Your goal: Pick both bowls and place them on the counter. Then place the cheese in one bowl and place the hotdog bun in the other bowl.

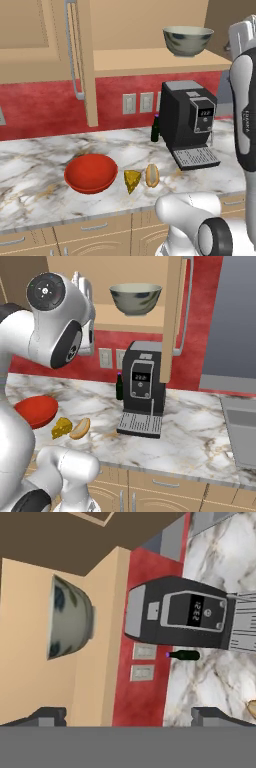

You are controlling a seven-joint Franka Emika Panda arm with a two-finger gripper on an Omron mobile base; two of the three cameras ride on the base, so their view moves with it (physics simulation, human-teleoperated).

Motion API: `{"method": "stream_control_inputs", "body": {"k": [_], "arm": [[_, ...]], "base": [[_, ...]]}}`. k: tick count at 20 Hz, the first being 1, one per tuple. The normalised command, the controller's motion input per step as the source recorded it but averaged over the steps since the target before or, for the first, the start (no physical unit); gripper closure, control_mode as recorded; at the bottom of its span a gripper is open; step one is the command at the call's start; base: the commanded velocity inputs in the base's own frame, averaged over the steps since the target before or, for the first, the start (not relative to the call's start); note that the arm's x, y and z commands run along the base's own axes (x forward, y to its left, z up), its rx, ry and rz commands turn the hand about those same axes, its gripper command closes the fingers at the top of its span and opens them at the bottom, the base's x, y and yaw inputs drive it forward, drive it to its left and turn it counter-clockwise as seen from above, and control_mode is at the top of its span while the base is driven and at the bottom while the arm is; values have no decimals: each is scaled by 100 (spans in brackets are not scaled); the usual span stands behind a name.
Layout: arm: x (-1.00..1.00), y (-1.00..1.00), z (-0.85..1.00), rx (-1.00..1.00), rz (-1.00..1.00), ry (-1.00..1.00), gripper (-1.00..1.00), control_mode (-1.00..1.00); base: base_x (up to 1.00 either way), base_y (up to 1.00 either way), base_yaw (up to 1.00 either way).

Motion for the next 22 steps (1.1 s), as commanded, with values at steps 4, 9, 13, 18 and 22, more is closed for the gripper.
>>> {"method": "stream_control_inputs", "body": {"k": [4,9,13,18,22], "arm": [[37,-11,19,0,0,0,-100,-100],[43,-12,16,0,0,0,-100,-100],[50,-7,4,4,0,2,-100,-100],[51,-4,0,6,0,0,-100,-100],[51,-11,2,5,0,0,-100,-100]], "base": [[0,0,0],[0,0,0],[0,0,0],[0,0,0],[0,0,0]]}}
